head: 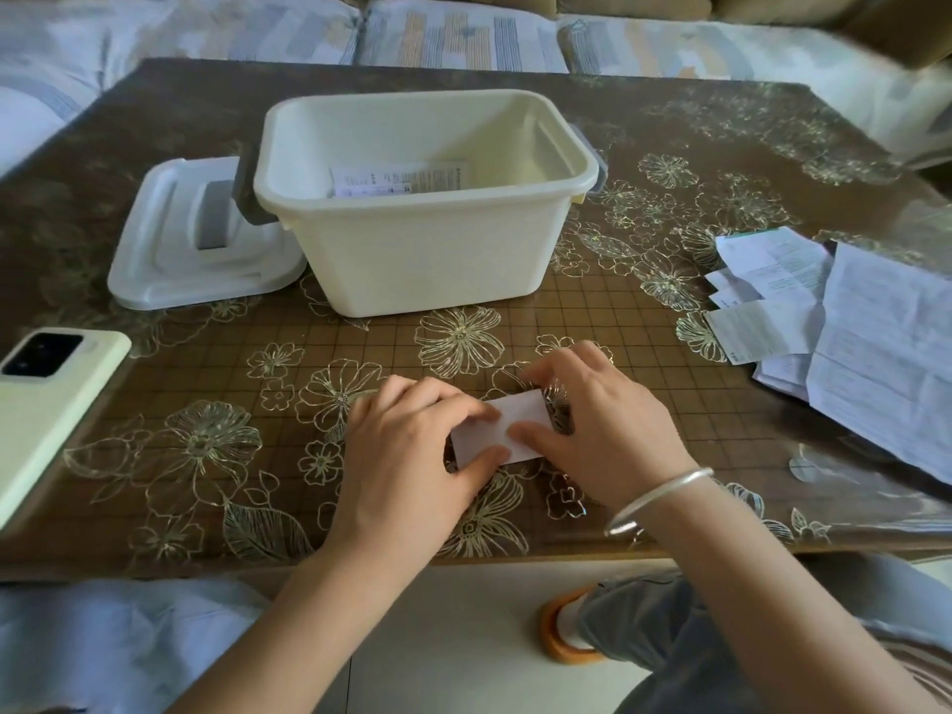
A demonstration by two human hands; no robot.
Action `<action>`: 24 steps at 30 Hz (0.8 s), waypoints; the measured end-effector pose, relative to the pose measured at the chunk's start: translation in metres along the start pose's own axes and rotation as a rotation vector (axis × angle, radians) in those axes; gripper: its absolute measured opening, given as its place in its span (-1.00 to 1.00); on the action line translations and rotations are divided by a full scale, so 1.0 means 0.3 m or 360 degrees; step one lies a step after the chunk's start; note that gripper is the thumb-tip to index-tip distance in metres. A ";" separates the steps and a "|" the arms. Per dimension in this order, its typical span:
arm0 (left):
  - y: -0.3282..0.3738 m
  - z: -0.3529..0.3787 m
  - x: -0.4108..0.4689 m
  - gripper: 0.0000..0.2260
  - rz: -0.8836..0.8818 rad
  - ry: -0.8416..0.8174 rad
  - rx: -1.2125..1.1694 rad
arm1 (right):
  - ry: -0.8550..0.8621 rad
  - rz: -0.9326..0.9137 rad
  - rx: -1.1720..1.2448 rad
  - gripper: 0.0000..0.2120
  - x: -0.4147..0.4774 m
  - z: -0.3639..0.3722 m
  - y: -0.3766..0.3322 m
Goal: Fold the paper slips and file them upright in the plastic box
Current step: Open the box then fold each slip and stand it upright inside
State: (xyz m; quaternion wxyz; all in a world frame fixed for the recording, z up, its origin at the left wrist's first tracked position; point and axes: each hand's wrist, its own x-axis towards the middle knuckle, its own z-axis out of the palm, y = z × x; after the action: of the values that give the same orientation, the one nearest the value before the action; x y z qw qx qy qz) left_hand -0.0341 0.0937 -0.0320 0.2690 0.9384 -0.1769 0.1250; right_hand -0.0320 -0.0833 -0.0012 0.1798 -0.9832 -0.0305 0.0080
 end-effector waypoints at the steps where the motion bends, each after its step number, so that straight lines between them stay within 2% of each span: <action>1: 0.000 -0.002 0.003 -0.76 -0.0003 -0.0013 -0.0007 | -0.0086 0.0049 -0.0008 -0.55 0.012 -0.014 -0.009; 4: -0.001 -0.008 0.011 -0.76 -0.0002 -0.0050 0.0003 | -0.0272 0.0092 -0.0037 -0.47 0.050 -0.044 -0.027; 7: 0.003 -0.014 0.015 -0.76 0.0009 -0.0071 0.0016 | -0.0441 0.0095 -0.0099 -0.50 0.081 -0.069 -0.039; 10: 0.012 -0.019 0.017 -0.75 -0.0005 -0.0092 0.0002 | -0.0499 0.0066 -0.0209 -0.53 0.100 -0.087 -0.052; 16: 0.017 -0.021 0.013 -0.74 0.0005 -0.0098 0.0020 | -0.0401 -0.0017 -0.0186 -0.64 0.088 -0.083 -0.068; 21: 0.010 -0.026 0.024 -0.69 0.0030 -0.0108 0.0030 | -0.0274 0.0052 0.0207 -0.71 0.064 -0.051 -0.038; 24: 0.008 -0.031 0.028 -0.55 0.0040 -0.0139 0.0047 | -0.0225 0.0119 0.0431 -0.73 0.053 -0.045 -0.005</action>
State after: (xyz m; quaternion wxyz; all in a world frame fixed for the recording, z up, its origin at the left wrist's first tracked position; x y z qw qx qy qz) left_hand -0.0286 0.0947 -0.0205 0.2455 0.9446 -0.1984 0.0901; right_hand -0.0160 -0.0856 0.0119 0.3078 -0.9474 -0.0052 0.0878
